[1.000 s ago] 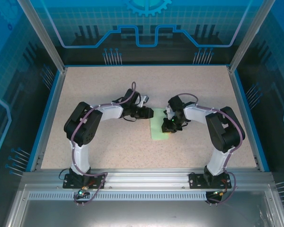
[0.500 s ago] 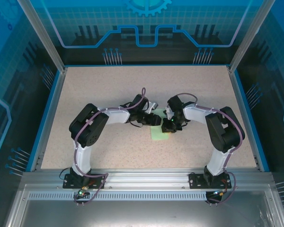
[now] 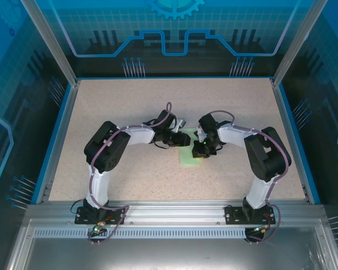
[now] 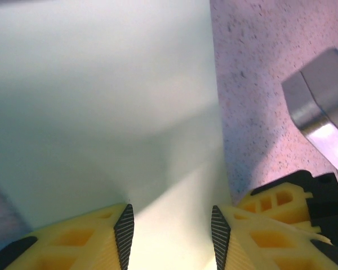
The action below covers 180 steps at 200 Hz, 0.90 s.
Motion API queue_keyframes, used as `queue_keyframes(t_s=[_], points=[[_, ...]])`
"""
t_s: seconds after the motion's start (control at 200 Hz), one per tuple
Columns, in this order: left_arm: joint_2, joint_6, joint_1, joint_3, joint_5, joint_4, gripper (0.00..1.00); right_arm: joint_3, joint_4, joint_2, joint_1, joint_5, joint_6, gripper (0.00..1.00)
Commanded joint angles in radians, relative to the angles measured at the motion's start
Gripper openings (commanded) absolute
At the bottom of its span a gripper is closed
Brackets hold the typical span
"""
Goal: Fold a paper plane with a square sheet of paper (fold left side to right side)
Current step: First fold the square sheet of paper in half at the center of the table, then fold the triangle a second time at the center of the table.
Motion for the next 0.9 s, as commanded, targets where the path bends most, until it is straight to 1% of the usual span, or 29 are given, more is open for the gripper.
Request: queue_keyframes(t_s=[0.0,0.09,0.18,0.205,0.265,0.285,0.35,0.41,0.425,0.475,0.55,0.66,0.79,0.895], points=[[0.042,0.02,0.066,0.053,-0.094,-0.089,0.45,-0.023,-0.045,0.031,0.013,0.06,-0.003,0.13],[0.046,0.025,0.081,0.082,-0.087,-0.103,0.45,-0.031,-0.019,0.017,0.015,0.033,0.006,0.13],[0.013,0.038,0.086,0.079,-0.075,-0.1,0.45,-0.047,0.036,-0.019,0.014,-0.007,0.018,0.15],[-0.003,0.044,0.085,0.072,-0.07,-0.096,0.45,-0.05,0.058,-0.043,0.013,-0.02,0.023,0.2],[-0.047,0.048,0.084,0.044,-0.068,-0.088,0.45,-0.057,0.101,-0.09,0.01,-0.04,0.031,0.23],[-0.066,0.049,0.086,0.031,-0.068,-0.083,0.45,-0.06,0.117,-0.11,0.01,-0.043,0.035,0.26],[-0.125,0.046,0.084,-0.02,-0.068,-0.066,0.45,-0.065,0.141,-0.171,-0.003,-0.036,0.038,0.33],[-0.187,0.037,0.084,-0.079,-0.068,-0.042,0.45,-0.065,0.139,-0.225,-0.023,-0.019,0.032,0.42],[-0.205,0.034,0.084,-0.096,-0.068,-0.031,0.45,-0.065,0.136,-0.238,-0.034,-0.013,0.029,0.46],[-0.264,0.026,0.08,-0.162,-0.071,0.007,0.45,-0.062,0.129,-0.263,-0.065,-0.006,0.012,0.53],[-0.353,0.013,0.076,-0.256,-0.073,0.071,0.46,-0.055,0.125,-0.267,-0.109,-0.028,-0.009,0.58],[-0.452,0.003,0.07,-0.366,-0.082,0.137,0.47,-0.042,0.16,-0.223,-0.157,-0.114,-0.011,0.6],[-0.523,0.016,0.053,-0.435,-0.1,0.146,0.48,-0.026,0.199,-0.156,-0.163,-0.198,0.02,0.62],[-0.573,0.062,0.015,-0.472,-0.131,0.154,0.49,-0.015,0.216,-0.091,-0.161,-0.214,0.048,0.61]])
